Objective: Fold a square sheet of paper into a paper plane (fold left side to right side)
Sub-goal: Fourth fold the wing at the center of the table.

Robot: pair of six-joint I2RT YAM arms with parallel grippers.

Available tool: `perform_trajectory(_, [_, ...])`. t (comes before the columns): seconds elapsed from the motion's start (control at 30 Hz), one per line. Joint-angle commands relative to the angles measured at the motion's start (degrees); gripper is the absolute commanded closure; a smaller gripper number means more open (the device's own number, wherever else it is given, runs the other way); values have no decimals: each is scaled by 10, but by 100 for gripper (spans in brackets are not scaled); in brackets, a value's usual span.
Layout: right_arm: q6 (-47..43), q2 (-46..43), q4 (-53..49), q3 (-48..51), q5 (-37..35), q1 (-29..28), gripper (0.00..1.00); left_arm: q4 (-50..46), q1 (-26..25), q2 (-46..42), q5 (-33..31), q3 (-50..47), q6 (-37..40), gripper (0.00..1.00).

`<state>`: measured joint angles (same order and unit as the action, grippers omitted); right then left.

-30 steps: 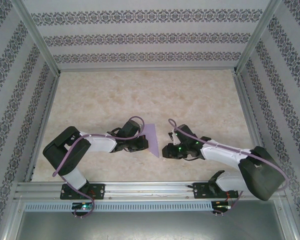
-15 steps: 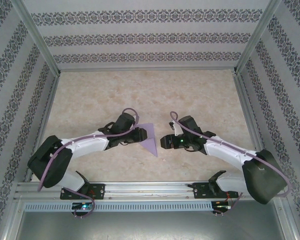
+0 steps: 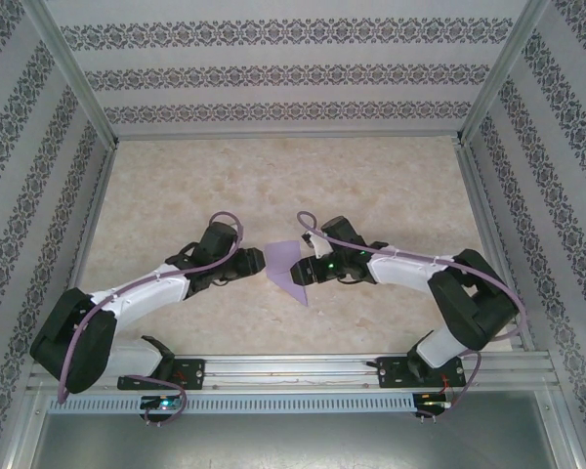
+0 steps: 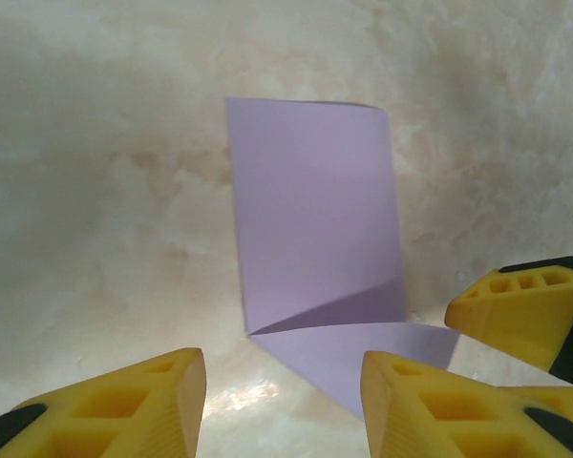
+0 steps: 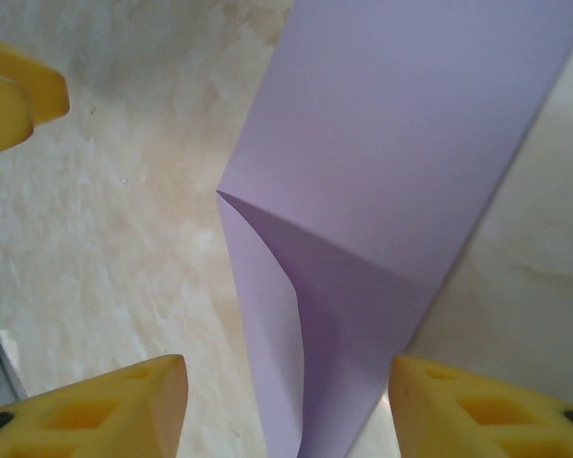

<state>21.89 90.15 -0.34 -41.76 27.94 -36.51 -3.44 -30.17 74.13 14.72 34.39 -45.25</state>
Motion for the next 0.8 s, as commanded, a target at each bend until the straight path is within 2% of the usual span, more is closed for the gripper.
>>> perform_trajectory(0.0, [-7,14,16,-17,8,-5,54,8,20,-8,22,-15,-8,51])
perform_trajectory(0.07, [-7,15,16,-17,4,-6,67,24,30,-6,39,-21,-15,49])
perform_trajectory(0.2, [-6,2,15,-9,-6,-4,99,62,54,7,78,-32,-28,45])
perform_trajectory(0.4, [2,-40,28,15,-8,3,100,121,87,47,143,-31,-36,42])
perform_trajectory(0.77, [18,-68,52,43,6,11,100,181,88,144,214,11,-37,42])
